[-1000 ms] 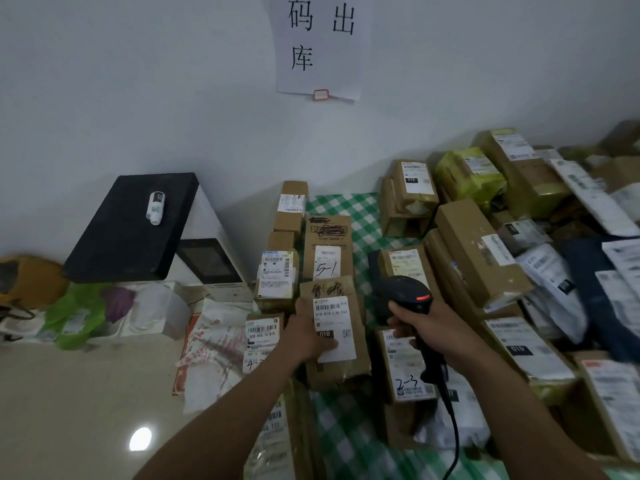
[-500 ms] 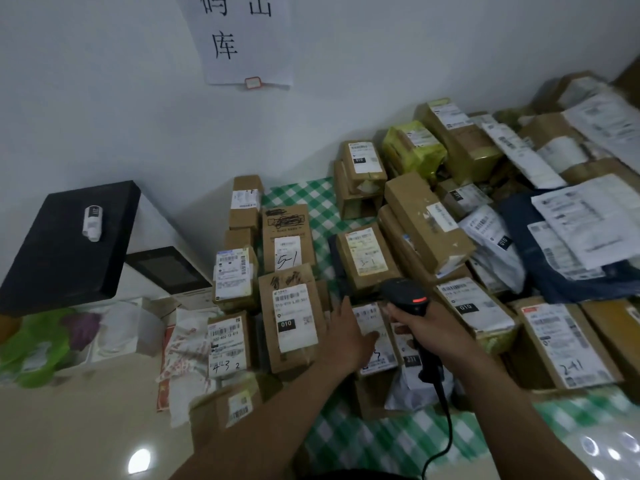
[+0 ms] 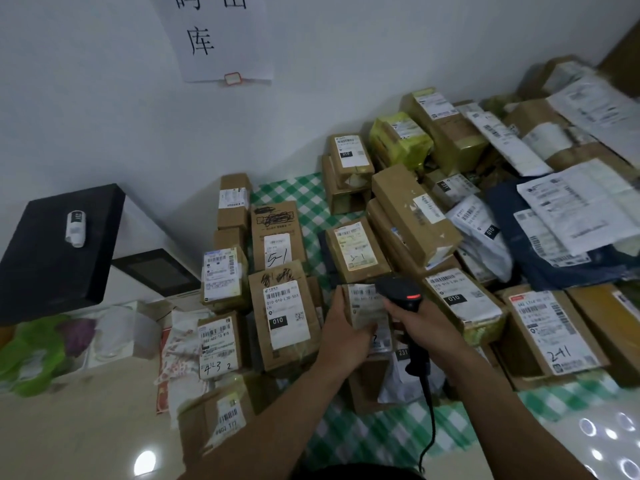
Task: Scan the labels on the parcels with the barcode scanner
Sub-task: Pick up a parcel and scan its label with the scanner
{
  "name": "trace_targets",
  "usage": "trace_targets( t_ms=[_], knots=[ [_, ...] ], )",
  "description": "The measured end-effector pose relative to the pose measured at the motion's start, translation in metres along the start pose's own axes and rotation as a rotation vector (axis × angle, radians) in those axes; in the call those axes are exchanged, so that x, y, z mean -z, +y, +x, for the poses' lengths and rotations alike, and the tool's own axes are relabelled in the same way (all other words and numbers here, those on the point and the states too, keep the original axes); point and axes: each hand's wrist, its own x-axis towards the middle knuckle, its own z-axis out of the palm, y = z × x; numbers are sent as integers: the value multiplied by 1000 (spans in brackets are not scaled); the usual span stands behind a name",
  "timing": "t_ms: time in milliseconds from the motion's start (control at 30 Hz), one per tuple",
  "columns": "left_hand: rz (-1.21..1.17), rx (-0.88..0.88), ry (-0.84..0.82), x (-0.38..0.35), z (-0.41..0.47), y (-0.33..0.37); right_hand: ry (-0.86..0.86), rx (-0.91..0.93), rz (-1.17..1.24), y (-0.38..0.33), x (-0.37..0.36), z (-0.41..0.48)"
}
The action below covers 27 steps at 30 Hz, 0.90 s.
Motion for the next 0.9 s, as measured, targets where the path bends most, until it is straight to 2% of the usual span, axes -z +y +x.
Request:
trace_targets(
  t_ms=[167,267,467,700,900],
  knots=[
    [125,-119,8,9,3,16,27,122,38,-31,8,-8],
    [158,-249,45,19,12,21,19,171,66,-46,10,-12],
    [-58,-285,5,43,26,24,15,198,89,-67,11,-13],
    [40,-373,165,61,49,40,-122,147,28,-98,2,-21],
    [124,-360,201,70,66,43,-103,148,10,-116,-6,-17]
  ],
)
